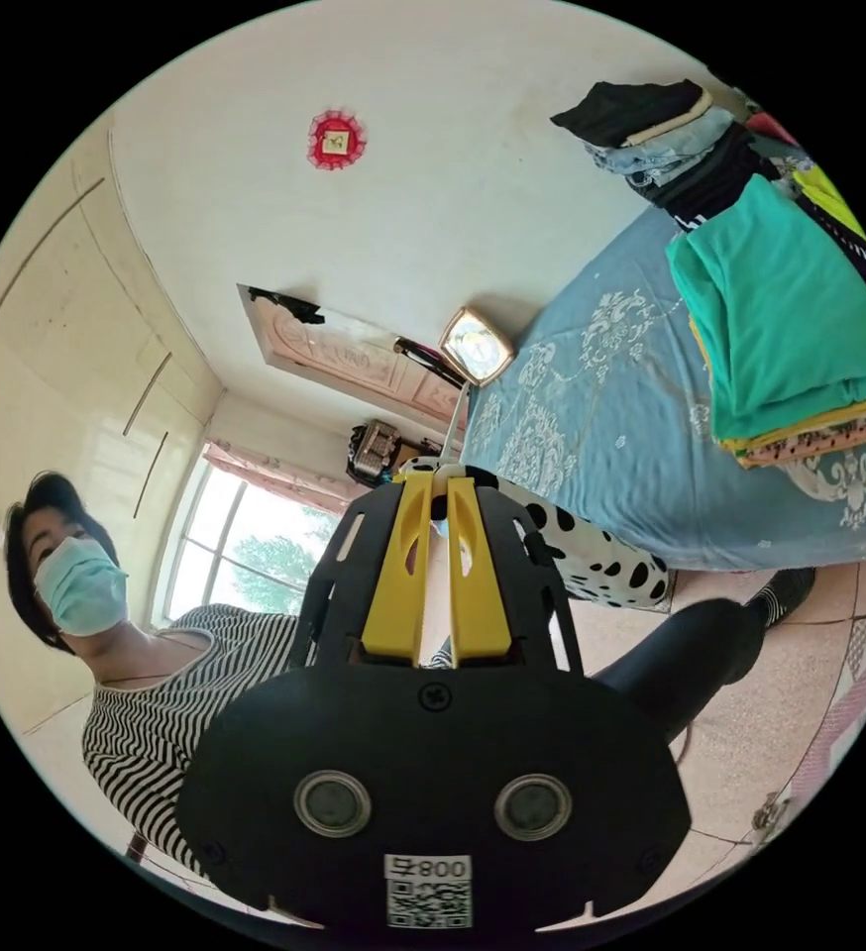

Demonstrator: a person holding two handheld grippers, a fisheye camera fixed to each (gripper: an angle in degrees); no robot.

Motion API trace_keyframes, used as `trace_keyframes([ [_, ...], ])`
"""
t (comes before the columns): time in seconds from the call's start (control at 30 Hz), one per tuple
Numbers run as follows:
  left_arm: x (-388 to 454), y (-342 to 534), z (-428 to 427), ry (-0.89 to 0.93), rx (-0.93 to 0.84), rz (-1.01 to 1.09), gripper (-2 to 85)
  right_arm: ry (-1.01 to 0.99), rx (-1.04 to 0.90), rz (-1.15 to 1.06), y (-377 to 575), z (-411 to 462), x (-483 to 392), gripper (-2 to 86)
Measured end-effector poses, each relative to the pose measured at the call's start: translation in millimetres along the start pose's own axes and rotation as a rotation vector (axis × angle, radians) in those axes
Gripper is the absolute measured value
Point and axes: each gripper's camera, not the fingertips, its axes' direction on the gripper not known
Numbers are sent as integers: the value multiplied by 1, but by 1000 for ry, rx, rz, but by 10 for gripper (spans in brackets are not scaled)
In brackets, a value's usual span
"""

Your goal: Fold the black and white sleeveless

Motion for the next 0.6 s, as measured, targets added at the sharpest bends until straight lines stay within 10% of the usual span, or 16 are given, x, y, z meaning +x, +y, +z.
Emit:
trace_keyframes([
  [0.6,-183,-189,264,-36,-108,299,19,226,168,-134,-235,-310,55,20],
])
